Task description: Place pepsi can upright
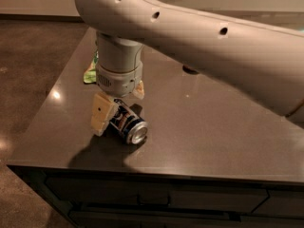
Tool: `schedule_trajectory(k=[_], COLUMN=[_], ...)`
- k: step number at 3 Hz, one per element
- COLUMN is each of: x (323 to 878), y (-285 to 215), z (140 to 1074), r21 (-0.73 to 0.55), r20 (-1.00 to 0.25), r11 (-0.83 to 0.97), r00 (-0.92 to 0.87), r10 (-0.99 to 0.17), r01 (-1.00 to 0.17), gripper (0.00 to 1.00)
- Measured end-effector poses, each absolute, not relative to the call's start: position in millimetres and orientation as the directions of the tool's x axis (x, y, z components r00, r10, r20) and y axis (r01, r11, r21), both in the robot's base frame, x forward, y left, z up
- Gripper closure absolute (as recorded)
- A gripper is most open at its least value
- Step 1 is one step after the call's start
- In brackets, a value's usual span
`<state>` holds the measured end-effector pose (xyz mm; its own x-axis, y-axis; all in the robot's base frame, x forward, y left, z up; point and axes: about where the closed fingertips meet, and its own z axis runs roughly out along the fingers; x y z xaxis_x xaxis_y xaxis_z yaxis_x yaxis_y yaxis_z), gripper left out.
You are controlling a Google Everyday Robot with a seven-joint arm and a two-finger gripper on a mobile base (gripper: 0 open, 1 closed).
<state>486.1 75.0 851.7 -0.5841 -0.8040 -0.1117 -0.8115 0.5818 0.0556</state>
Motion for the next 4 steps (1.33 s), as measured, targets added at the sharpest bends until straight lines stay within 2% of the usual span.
schedule_trajectory(k=[2, 3, 4], x=[486, 486, 493], y=[73, 69, 56], z=[860, 878, 912], r21=[0.081, 0.076, 0.05], r20=[-0.177, -0.274, -0.464], r11=[0.527, 0.462, 0.38], r00=[-0.532, -0.464, -0.358], r10=[-0.828, -0.843, -0.81], r01=[-0.846, -0.884, -0.924], gripper=[0.62, 0.86, 1.0])
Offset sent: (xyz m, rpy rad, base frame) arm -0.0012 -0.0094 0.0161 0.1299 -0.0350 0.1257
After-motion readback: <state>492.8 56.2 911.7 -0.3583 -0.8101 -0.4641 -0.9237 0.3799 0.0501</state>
